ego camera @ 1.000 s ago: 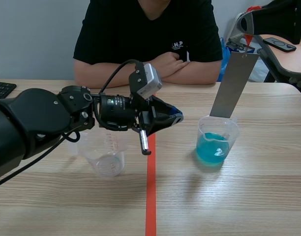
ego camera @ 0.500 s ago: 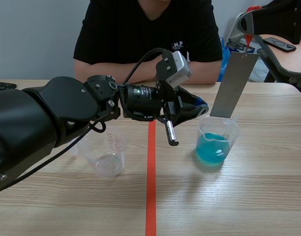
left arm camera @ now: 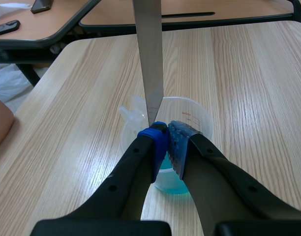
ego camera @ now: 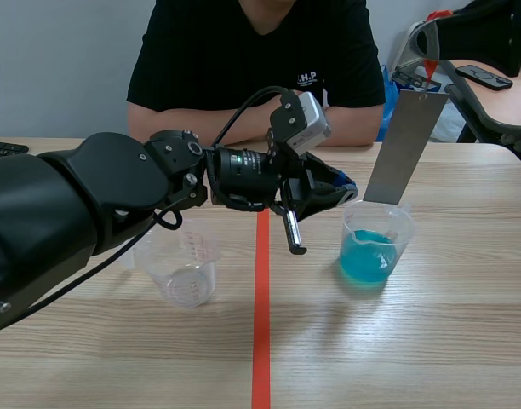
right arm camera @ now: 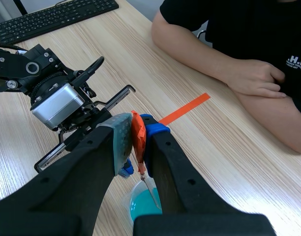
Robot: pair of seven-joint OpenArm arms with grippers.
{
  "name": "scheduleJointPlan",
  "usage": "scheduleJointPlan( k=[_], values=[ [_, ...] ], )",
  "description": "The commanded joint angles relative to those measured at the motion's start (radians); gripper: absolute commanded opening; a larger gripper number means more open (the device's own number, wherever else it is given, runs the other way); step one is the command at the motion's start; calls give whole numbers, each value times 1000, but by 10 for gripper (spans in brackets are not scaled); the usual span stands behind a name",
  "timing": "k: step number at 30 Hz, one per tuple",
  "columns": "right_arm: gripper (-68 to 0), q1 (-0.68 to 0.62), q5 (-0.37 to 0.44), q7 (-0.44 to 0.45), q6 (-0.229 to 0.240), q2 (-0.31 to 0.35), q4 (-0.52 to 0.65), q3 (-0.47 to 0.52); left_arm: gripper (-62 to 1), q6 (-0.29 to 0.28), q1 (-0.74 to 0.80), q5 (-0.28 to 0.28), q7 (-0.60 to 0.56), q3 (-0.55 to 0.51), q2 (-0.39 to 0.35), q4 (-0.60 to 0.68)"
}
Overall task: Do the redox reaction experiment.
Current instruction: 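Point at the plate with the left hand, then lower the plate into the blue solution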
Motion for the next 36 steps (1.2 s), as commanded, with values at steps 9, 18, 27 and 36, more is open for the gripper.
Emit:
scheduleJointPlan(
  k=[9,18,27,36],
  values=[
    [-662,21,11,11,8,14,3,15,-569,3,-19,-37,-11,-3,5,11],
    [-662,21,11,11,8,14,3,15,-569,3,-19,-37,-11,-3,0,11],
    [-662,21,11,11,8,14,3,15,-569,45,-2,-59,-58,-3,-130,14],
    [-662,20,10,11,8,13,3,15,-569,43,86,-180,-128,-59,-504,138]
  ],
)
